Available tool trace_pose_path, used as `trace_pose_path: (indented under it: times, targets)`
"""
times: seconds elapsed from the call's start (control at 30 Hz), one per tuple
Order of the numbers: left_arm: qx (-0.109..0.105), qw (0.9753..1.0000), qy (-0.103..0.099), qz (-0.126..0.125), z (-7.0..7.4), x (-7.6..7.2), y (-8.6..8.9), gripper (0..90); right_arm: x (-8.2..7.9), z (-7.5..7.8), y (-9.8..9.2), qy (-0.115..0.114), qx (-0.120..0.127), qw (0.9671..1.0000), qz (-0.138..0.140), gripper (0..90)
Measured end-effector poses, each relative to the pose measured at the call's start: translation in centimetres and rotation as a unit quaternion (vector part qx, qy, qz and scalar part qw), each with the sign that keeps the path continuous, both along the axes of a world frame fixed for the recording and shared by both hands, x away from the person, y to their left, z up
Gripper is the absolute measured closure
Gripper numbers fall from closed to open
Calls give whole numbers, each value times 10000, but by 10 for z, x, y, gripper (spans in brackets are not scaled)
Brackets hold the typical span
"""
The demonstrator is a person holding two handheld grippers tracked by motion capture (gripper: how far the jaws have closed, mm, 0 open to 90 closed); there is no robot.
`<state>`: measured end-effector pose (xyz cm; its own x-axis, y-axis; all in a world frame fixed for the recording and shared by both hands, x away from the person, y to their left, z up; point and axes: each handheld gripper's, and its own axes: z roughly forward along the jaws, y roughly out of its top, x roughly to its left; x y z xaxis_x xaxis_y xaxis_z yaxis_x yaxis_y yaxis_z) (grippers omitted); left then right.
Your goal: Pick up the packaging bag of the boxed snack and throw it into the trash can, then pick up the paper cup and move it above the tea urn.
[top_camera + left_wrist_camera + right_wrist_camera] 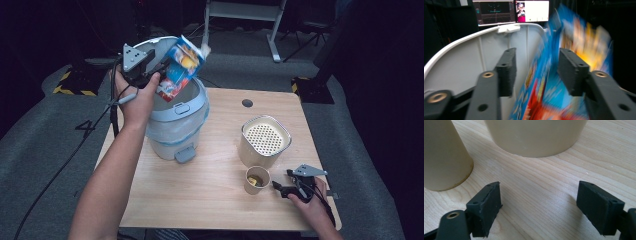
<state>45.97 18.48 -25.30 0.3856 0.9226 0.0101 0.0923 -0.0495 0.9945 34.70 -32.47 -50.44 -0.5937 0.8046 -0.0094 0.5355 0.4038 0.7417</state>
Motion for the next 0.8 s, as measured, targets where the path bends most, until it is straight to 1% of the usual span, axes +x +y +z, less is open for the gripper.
trace_pose_path:
  times: [0.07,0.1,0.13,0.17,0.27,0.33,0.37,0.4,0.47,0.5,0.53,0.57,0.63,0.7,0.73,0.77,0.8]
  targets:
    - [94,9999,72,-71,2,-7,-1,439,0,0,0,0,-1,10000,0,197]
    - [94,9999,72,-71,2,-7,-1,434,0,0,0,0,-1,10000,0,197]
    - [171,9996,125,-168,3,-13,-1,432,0,0,0,-1,0,10000,-1,197]
    - [174,9995,126,-230,4,-16,0,428,0,0,0,1,2,10000,-1,197]
    - [295,9986,149,-418,5,-27,2,426,0,0,0,0,0,10000,0,197]
    - [286,9975,141,-628,5,-36,3,425,0,0,0,0,1,10000,0,197]
    - [310,9965,151,-768,6,-41,4,424,0,0,0,0,1,10000,1,197]
    - [310,9965,151,-768,6,-41,4,422,0,0,0,1,2,10000,1,197]
    - [397,9938,184,-1025,6,-52,5,419,0,0,0,1,2,10000,2,198]
    - [501,9909,236,-1229,5,-64,6,412,0,0,0,5,2,10000,1,197]
    - [550,9895,258,-1309,4,-70,7,410,0,0,0,3,1,10000,2,197]
    - [550,9895,258,-1309,4,-70,7,410,0,0,0,3,1,10000,2,197]
    - [612,9869,301,-1460,1,-81,9,410,0,0,0,6,3,10000,4,198]
    - [544,9844,350,-1634,-3,-91,10,410,0,0,0,5,0,10000,4,202]
    - [490,9836,345,-1702,-5,-95,11,411,0,0,0,1,2,10000,14,208]
    - [519,9823,368,-1762,-8,-99,10,411,0,0,0,-2,6,10000,30,212]
    - [590,9807,402,-1822,-11,-103,9,410,-1,0,0,-9,9,10000,51,220]
